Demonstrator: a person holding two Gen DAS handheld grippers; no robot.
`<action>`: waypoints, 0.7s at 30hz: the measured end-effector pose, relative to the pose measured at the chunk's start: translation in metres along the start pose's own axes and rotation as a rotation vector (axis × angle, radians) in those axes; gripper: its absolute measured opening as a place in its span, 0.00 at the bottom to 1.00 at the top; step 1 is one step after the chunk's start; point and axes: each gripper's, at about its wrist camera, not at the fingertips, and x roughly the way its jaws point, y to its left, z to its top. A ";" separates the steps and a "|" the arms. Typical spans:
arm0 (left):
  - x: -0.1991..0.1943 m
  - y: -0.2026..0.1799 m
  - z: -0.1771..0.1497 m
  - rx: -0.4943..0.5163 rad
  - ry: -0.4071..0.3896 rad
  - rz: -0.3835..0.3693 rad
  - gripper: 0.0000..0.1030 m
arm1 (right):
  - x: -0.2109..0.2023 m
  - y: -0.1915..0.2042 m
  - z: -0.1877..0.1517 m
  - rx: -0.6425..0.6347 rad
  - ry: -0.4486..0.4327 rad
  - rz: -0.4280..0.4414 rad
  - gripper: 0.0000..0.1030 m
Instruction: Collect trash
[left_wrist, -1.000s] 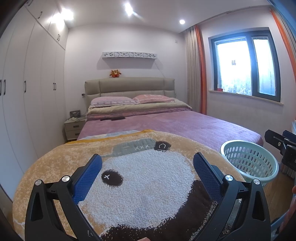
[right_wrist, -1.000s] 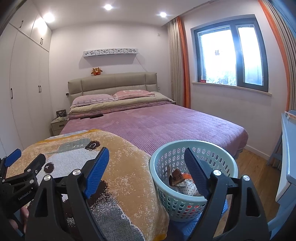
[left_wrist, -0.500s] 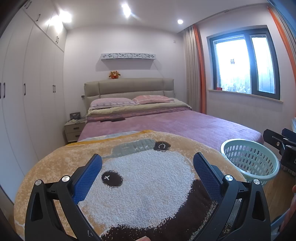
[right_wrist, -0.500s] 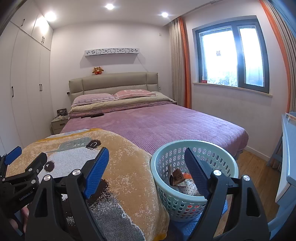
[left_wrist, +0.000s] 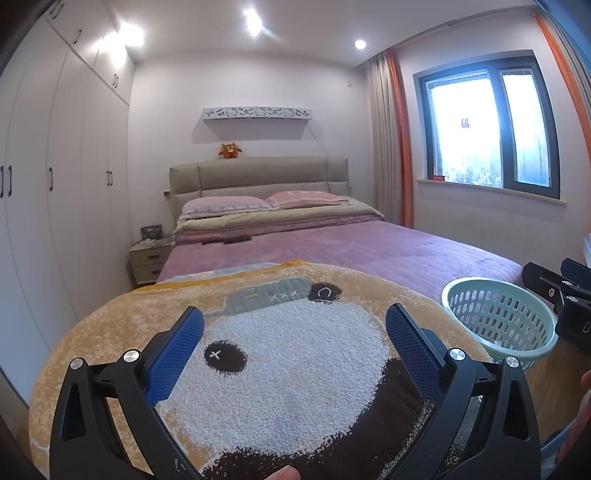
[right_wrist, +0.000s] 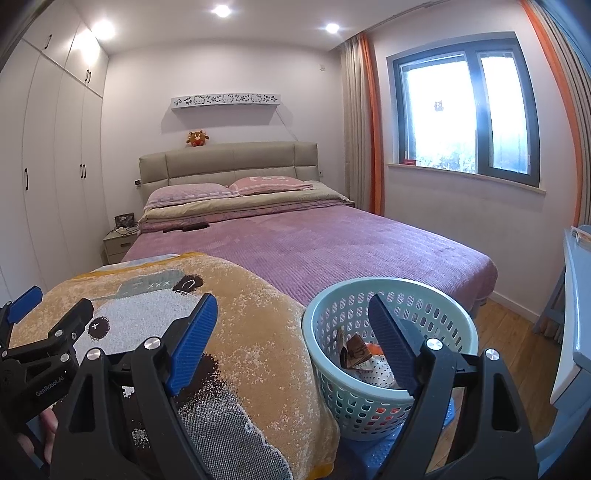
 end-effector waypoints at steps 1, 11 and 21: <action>0.000 0.000 0.000 0.000 0.000 0.000 0.93 | 0.000 0.000 -0.001 -0.002 0.000 0.001 0.77; 0.000 0.001 0.000 0.000 -0.002 0.001 0.93 | 0.001 0.003 -0.002 -0.002 0.006 0.006 0.77; -0.003 -0.004 0.001 0.026 -0.020 0.022 0.93 | 0.002 0.003 -0.002 -0.002 0.011 0.004 0.77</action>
